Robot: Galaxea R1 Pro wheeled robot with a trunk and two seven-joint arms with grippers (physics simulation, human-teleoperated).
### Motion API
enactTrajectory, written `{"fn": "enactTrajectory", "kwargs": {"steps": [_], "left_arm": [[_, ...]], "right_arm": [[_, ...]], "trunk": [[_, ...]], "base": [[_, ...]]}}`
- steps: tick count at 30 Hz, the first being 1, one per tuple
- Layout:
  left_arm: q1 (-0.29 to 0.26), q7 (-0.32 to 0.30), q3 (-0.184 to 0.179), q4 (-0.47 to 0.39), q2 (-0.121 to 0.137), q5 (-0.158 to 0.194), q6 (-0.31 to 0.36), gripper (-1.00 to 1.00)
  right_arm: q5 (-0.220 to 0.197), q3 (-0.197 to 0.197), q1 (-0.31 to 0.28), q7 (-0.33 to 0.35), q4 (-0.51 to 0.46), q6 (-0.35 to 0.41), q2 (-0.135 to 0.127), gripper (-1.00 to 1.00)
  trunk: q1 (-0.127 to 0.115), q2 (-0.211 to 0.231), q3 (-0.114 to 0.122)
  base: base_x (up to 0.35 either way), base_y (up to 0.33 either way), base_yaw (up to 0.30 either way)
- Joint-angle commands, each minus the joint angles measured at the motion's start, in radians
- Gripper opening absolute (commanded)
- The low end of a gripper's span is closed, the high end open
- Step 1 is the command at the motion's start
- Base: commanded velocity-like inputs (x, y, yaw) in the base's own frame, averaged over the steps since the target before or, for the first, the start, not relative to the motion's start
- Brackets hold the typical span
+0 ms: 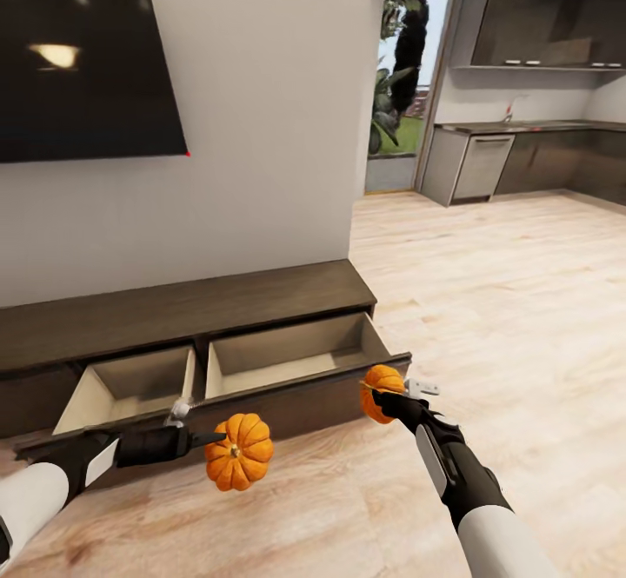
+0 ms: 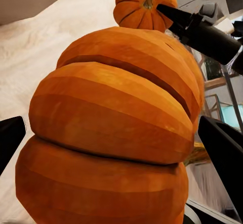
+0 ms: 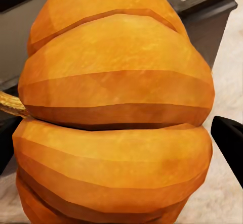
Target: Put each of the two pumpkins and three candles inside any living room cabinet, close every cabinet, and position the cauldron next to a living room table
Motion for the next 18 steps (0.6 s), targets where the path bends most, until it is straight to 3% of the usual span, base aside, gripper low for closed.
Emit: {"fn": "enactTrajectory", "kwargs": {"steps": [1, 8, 18], "left_arm": [[0.000, 0.000, 0.009, -0.001, 0.000, 0.001, 0.000, -1.00], [0.000, 0.000, 0.009, 0.000, 0.000, 0.001, -0.001, -1.00], [0.000, 0.000, 0.009, 0.001, 0.000, 0.001, -0.022, -1.00]], "right_arm": [[-0.002, 0.000, 0.000, 0.000, 0.000, 0.000, 0.000, -1.00], [-0.002, 0.000, -0.001, 0.001, 0.000, -0.002, -0.002, -1.00], [0.000, 0.000, 0.000, 0.005, 0.000, -0.010, -0.002, -1.00]], "trunk": [[0.000, 0.000, 0.000], [0.000, 0.000, 0.000], [0.000, 0.000, 0.000]], "base": [[0.000, 0.000, 0.288], [0.000, 0.000, 0.246], [0.001, -0.001, 0.016]]}}
